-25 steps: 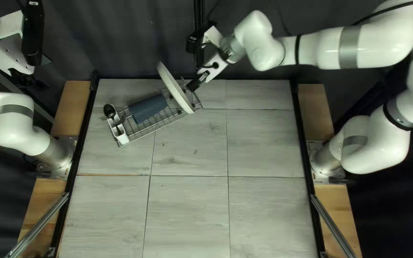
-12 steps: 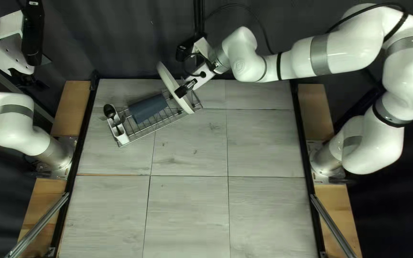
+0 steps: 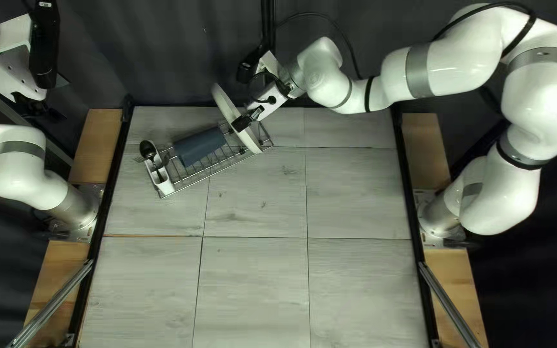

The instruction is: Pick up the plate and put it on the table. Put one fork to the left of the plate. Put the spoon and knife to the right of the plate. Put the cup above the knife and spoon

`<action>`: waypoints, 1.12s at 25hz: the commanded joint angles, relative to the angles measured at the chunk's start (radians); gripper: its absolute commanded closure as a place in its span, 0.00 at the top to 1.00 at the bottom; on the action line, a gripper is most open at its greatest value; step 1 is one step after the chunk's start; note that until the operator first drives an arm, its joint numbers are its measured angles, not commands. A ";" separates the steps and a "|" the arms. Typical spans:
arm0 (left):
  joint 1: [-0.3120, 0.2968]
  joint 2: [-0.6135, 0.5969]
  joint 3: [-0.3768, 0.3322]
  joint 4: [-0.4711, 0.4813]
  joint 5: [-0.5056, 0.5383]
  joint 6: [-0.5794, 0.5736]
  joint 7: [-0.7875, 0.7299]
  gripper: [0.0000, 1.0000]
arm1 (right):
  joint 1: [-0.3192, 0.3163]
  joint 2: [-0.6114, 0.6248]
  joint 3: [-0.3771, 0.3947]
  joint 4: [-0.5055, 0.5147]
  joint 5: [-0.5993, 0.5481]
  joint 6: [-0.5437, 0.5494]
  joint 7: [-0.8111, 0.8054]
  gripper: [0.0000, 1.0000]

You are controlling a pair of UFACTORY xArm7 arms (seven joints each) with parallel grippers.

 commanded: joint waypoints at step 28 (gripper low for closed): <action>0.000 0.000 0.000 0.000 0.000 0.000 0.000 1.00 | 0.043 -0.081 0.030 -0.009 -0.153 0.007 0.101 0.00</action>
